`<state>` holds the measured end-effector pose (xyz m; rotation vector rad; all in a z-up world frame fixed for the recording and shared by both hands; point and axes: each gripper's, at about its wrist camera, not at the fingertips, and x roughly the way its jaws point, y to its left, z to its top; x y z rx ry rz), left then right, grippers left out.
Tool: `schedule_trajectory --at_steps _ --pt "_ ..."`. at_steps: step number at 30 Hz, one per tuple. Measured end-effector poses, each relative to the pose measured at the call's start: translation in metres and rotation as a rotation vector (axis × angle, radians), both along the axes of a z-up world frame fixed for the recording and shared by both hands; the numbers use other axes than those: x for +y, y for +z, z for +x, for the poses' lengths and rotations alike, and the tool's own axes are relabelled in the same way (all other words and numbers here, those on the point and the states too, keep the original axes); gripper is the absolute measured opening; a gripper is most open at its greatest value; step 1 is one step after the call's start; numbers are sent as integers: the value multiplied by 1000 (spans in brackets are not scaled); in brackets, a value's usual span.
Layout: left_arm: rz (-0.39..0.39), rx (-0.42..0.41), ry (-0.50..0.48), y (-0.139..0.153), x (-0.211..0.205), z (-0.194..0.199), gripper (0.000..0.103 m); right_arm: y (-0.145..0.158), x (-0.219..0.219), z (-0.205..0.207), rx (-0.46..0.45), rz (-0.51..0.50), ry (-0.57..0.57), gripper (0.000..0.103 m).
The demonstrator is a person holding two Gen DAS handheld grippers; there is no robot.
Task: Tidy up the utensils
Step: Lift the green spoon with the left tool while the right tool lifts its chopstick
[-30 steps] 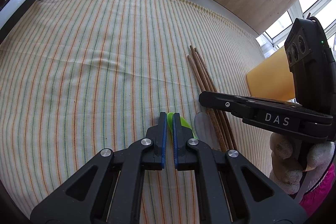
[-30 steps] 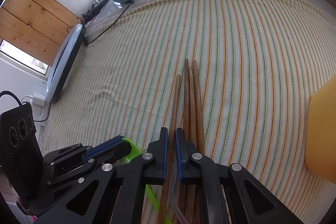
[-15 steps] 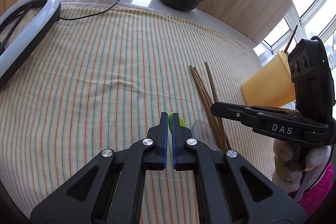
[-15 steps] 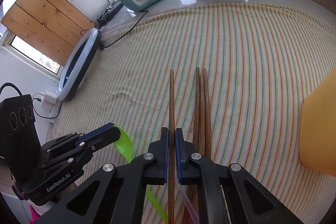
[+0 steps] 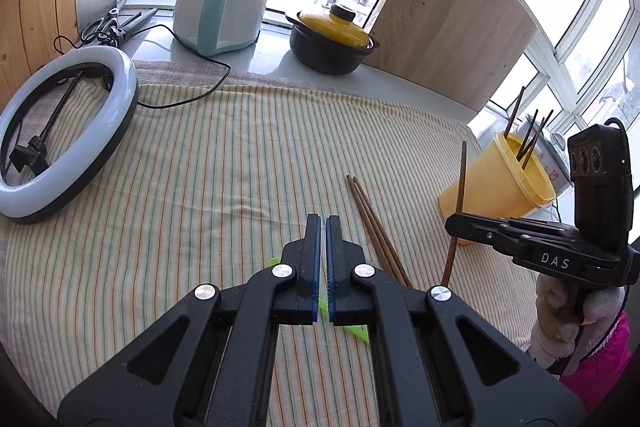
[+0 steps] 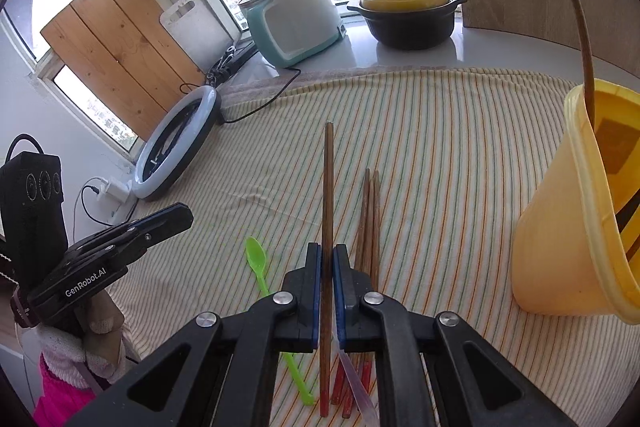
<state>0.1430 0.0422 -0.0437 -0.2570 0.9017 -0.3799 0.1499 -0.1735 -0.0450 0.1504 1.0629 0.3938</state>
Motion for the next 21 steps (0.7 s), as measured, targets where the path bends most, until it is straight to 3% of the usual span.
schedule_trajectory --at_steps 3,6,9,10,16,21 --pt "23 13 -4 -1 0 3 0 8 -6 -5 -23 -3 -10 4" --pt "23 78 -12 -16 1 9 2 12 -12 -9 -29 5 -12 4" --pt "-18 166 -2 -43 7 16 31 10 -12 -11 -29 0 -10 4" --pt "-36 195 1 -53 9 19 32 9 -13 -12 -25 1 -11 4" --pt "-63 269 35 -92 14 31 32 3 -13 -13 -8 10 -13 4" --pt "-103 258 26 -96 13 32 28 3 -13 -11 -6 7 -15 4"
